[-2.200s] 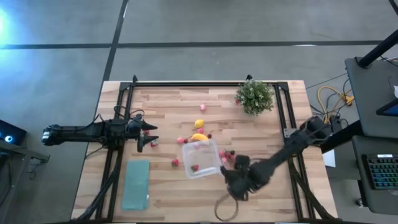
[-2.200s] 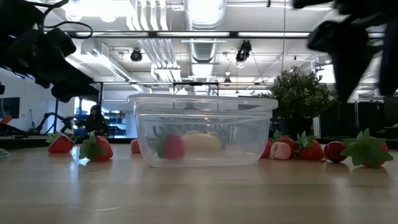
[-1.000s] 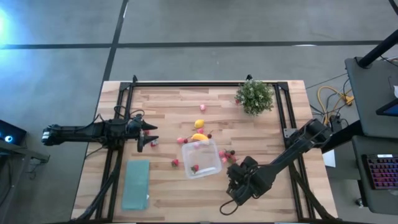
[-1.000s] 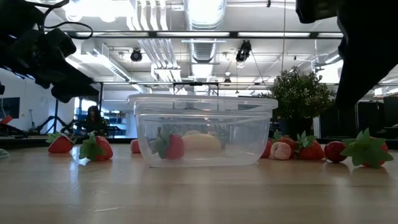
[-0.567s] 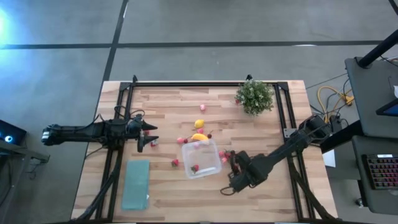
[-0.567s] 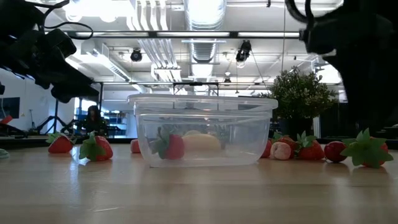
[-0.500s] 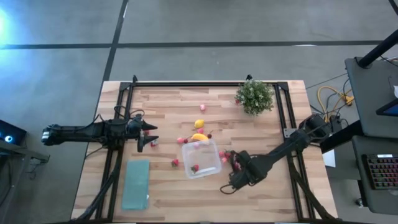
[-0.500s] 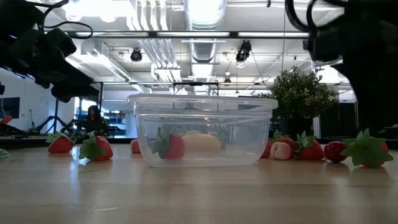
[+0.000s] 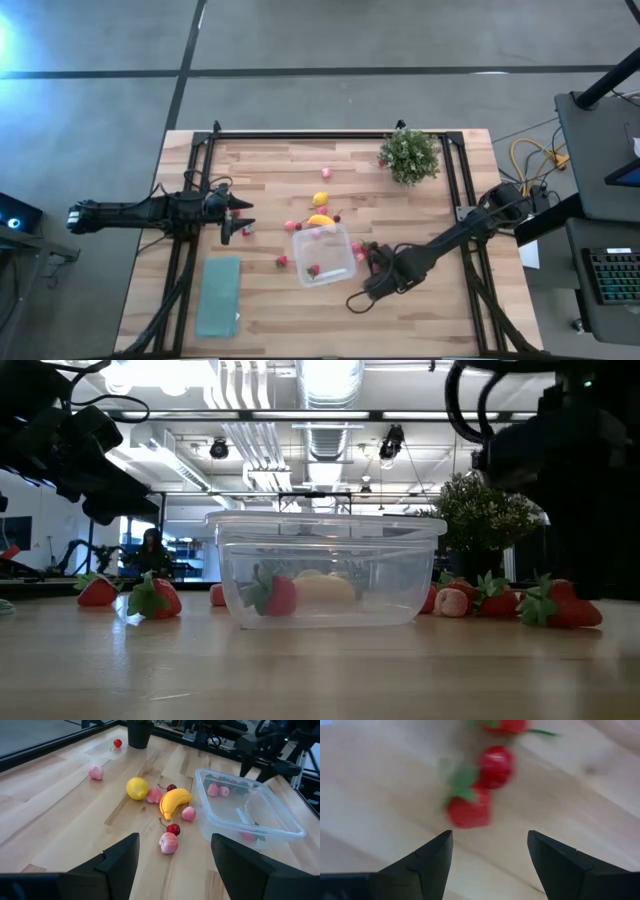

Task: Pick and placing Produce into tupperware
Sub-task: Put the red strawberry into the transparent bin

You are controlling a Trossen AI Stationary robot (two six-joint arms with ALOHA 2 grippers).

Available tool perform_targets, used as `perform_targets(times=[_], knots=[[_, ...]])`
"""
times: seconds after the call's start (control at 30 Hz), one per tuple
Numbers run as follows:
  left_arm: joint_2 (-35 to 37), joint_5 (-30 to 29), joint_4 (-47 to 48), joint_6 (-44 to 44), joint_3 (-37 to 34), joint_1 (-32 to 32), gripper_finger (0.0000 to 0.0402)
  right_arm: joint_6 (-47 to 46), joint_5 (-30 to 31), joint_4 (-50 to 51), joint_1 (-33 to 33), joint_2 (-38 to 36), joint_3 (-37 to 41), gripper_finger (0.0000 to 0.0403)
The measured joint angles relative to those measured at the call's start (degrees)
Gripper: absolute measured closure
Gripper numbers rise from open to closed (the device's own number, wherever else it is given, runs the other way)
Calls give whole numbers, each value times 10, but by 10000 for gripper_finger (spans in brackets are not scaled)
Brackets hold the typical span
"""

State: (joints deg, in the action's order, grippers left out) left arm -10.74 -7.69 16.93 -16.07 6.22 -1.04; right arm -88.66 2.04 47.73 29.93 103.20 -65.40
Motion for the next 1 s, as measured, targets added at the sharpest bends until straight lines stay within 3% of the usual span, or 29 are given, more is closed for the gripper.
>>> perform_targets(times=[0.5, 1.0], knots=[[0, 0, 0, 0, 0, 0, 168, 81, 37, -17, -15, 38, -21, 163], [0, 0, 0, 0, 0, 0, 168, 93, 53, -17, -16, 38, -17, 229]])
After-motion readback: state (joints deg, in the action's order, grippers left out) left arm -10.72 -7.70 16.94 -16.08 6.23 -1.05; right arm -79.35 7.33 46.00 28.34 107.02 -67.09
